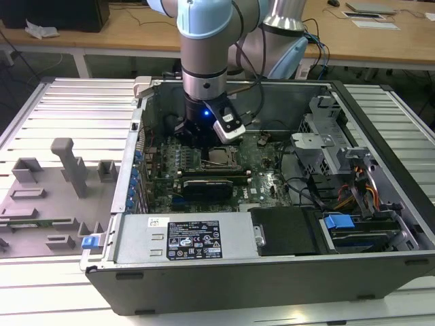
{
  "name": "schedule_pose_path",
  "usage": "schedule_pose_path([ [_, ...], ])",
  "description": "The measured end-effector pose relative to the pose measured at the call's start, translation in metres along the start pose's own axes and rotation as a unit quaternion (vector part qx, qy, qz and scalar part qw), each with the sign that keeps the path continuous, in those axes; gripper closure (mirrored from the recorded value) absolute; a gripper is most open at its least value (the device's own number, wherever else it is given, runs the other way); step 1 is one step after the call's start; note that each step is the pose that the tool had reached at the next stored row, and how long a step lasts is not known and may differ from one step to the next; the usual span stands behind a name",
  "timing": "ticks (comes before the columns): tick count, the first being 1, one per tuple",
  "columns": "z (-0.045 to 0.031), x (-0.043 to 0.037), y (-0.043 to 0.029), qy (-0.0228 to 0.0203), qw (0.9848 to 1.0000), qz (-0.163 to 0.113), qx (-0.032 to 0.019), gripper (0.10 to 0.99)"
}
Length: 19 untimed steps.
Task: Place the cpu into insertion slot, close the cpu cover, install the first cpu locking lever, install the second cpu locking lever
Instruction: 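Close the cpu cover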
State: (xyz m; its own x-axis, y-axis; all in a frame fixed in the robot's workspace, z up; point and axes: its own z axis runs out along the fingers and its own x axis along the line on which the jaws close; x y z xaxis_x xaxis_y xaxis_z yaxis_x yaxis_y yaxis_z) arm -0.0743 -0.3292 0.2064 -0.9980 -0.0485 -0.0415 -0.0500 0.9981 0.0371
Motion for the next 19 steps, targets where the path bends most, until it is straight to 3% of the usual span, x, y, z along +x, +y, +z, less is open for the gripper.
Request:
schedule_pose_path([
  [5,-0.0007,-0.0024,0.0,0.0,1.0,0.0,0.0,0.98],
  [10,-0.0116,-0.0028,0.0003,0.0,1.0,0.0,0.0,0.98],
  [13,-0.0121,-0.0029,0.0004,0.0,1.0,0.0,-0.0001,0.98],
  [18,-0.0117,-0.0146,-0.0007,0.0004,1.0,0.0,-0.0001,0.98],
  [19,-0.0115,-0.0208,-0.0012,0.0007,1.0,0.0,-0.0001,0.98],
])
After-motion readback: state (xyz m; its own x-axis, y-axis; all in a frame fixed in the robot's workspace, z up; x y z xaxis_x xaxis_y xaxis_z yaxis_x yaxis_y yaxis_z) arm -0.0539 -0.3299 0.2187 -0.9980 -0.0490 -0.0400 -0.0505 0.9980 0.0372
